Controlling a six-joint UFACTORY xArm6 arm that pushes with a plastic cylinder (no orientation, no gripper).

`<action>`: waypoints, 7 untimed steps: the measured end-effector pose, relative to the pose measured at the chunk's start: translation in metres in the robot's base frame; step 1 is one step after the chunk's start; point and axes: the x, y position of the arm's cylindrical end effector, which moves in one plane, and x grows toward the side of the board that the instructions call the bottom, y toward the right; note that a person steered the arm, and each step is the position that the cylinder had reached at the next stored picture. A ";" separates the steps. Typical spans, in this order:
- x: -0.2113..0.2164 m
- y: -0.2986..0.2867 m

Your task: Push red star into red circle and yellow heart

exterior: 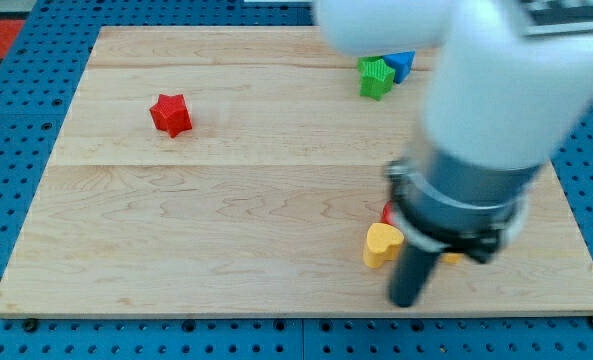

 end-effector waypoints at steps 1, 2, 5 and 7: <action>-0.021 -0.105; -0.089 -0.170; -0.237 -0.302; -0.242 -0.257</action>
